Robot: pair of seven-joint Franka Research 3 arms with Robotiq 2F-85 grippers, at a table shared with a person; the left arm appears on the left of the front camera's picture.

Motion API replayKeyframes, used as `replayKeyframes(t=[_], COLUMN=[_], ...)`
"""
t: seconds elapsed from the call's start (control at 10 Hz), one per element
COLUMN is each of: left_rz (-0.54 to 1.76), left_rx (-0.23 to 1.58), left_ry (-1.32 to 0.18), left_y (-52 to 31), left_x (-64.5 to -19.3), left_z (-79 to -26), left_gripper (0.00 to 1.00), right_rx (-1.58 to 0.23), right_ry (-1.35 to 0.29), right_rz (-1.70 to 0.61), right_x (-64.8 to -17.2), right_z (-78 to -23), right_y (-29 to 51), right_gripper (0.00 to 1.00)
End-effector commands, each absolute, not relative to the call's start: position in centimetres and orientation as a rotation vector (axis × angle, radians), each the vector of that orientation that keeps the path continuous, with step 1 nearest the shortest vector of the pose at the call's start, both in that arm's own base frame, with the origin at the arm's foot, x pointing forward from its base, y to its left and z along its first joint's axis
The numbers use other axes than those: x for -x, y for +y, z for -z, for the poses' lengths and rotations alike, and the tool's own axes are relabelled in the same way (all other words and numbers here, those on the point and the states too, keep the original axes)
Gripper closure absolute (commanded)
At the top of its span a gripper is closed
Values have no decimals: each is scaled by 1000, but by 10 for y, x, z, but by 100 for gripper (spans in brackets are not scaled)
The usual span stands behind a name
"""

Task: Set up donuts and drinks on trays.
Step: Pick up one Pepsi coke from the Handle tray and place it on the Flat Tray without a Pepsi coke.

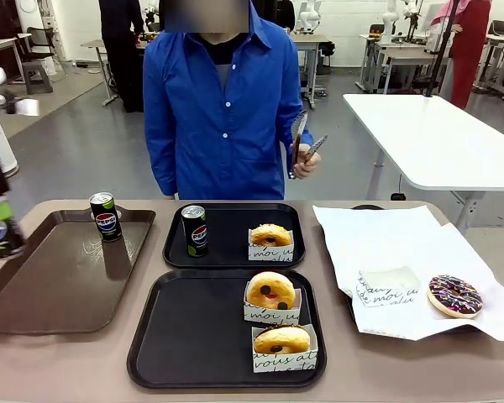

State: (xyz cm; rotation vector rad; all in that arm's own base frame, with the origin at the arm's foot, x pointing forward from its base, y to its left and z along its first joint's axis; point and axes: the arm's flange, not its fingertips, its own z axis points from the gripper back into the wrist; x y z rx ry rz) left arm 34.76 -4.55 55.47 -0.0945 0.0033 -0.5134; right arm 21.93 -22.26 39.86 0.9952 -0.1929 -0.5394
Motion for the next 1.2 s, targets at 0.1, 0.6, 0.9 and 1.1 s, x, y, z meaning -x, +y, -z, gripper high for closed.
replayKeyframes(t=[0.1, 0.6, 0.9, 1.1], left_rz=[629, 684, 705, 705], left_rx=[76, 52, 49, 49], left_ry=[-38, -44, -31, -31], left_y=[-133, -227, -228, -228], left_x=[-352, -360, -358, -358], left_z=[-530, -489, -478, -478], left_gripper=[42, 42, 42, 42], right_rx=[-1013, -1013, -1013, -1013], right_ry=[-199, -199, -199, -199], right_rz=[535, 535, 535, 535], right_x=[-220, -220, -220, -220], right_z=[-399, -399, -399, -399], right_y=[-223, -223, -223, -223], right_gripper=[0, 0, 0, 0])
